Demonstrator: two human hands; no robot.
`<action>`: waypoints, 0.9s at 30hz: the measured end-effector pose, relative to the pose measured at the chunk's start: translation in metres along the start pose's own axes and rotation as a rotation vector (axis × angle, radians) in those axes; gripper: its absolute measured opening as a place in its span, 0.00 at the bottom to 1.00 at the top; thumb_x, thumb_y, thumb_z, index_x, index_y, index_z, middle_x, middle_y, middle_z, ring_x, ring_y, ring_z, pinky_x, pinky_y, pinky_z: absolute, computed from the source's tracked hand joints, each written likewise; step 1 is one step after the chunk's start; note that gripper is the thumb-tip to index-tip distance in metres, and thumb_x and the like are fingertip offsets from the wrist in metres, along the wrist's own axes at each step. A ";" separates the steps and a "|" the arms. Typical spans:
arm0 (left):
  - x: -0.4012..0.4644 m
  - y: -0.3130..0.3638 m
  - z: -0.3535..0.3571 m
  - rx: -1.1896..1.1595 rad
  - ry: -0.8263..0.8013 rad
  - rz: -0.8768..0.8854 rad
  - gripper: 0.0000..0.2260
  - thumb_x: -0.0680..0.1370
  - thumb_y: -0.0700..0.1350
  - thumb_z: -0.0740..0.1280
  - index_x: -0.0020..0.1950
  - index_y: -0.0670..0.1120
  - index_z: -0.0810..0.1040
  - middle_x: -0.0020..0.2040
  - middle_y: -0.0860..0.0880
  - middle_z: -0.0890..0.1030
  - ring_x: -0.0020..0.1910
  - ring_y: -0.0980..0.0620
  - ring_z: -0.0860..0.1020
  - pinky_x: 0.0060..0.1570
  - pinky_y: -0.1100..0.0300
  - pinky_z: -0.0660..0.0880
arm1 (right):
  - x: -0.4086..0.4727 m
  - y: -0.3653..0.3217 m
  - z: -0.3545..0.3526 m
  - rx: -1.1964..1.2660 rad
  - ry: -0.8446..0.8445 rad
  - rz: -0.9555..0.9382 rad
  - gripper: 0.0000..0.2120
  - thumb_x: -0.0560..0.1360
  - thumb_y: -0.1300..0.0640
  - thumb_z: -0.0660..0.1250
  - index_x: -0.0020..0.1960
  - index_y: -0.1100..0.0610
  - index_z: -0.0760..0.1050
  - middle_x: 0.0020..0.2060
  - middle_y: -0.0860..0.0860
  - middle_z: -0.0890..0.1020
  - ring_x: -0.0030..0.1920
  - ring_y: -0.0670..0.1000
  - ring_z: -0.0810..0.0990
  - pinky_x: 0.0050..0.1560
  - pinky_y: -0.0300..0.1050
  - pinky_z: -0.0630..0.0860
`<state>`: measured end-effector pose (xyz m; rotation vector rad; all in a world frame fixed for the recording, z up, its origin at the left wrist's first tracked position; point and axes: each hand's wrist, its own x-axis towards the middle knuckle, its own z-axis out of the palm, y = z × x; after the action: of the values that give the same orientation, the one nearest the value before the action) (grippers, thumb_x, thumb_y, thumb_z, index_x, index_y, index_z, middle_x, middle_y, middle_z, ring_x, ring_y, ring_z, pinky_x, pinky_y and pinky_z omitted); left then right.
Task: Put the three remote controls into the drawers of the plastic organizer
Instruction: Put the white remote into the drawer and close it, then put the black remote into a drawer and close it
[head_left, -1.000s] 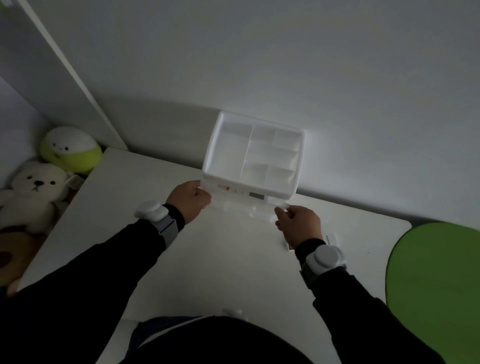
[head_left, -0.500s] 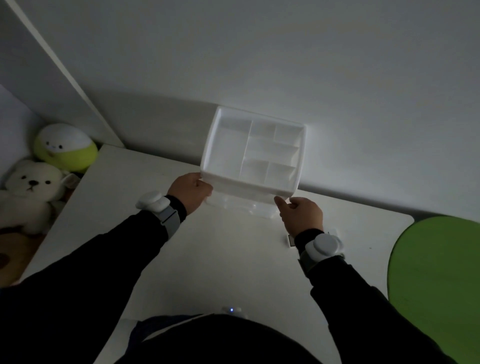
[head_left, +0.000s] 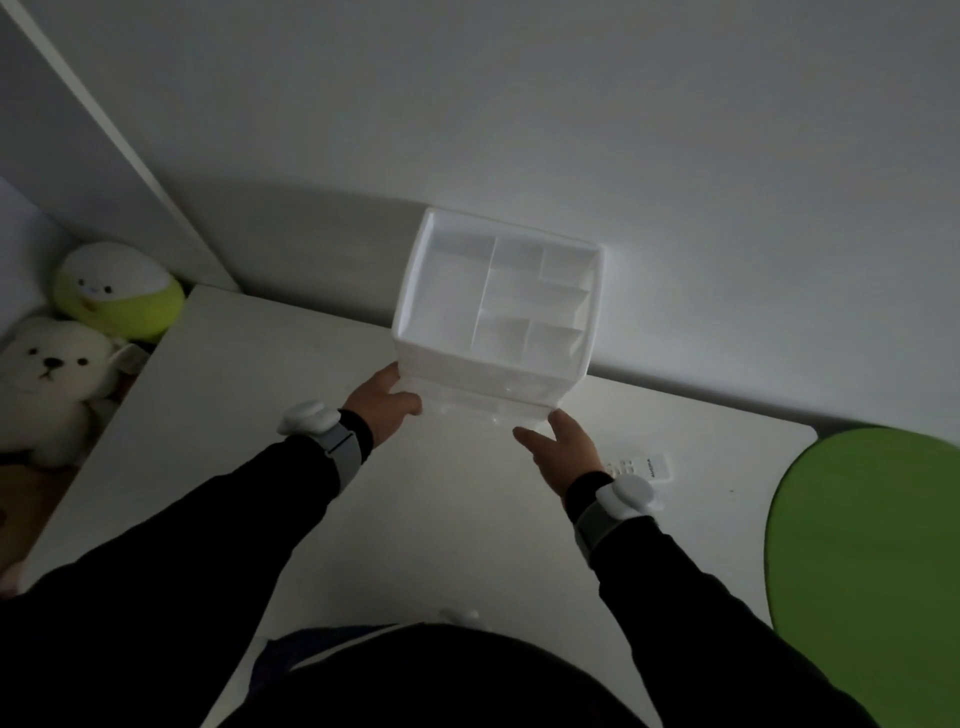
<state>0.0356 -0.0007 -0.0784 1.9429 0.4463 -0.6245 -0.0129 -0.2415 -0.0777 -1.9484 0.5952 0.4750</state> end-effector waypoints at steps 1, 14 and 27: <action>0.007 -0.008 0.000 0.002 -0.007 -0.002 0.32 0.58 0.50 0.66 0.63 0.57 0.74 0.62 0.48 0.79 0.59 0.43 0.76 0.53 0.55 0.72 | -0.003 0.000 0.000 -0.004 -0.001 -0.011 0.22 0.74 0.55 0.71 0.67 0.56 0.73 0.46 0.39 0.77 0.55 0.50 0.79 0.59 0.44 0.74; -0.052 -0.024 0.009 -0.176 -0.038 -0.044 0.41 0.62 0.45 0.66 0.75 0.47 0.59 0.73 0.47 0.67 0.64 0.55 0.68 0.66 0.58 0.66 | -0.043 0.030 0.005 -0.011 -0.040 0.013 0.36 0.74 0.54 0.72 0.77 0.60 0.60 0.75 0.54 0.67 0.70 0.53 0.72 0.69 0.48 0.71; -0.072 -0.060 0.017 -0.261 -0.027 -0.050 0.43 0.60 0.44 0.65 0.76 0.47 0.58 0.75 0.47 0.63 0.72 0.49 0.67 0.61 0.61 0.63 | -0.059 0.063 0.012 -0.006 -0.018 0.021 0.35 0.69 0.51 0.75 0.72 0.58 0.68 0.70 0.54 0.74 0.58 0.51 0.79 0.63 0.60 0.77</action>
<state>-0.0595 0.0068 -0.0843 1.6788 0.5333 -0.5924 -0.0986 -0.2428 -0.0939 -1.9430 0.6037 0.5080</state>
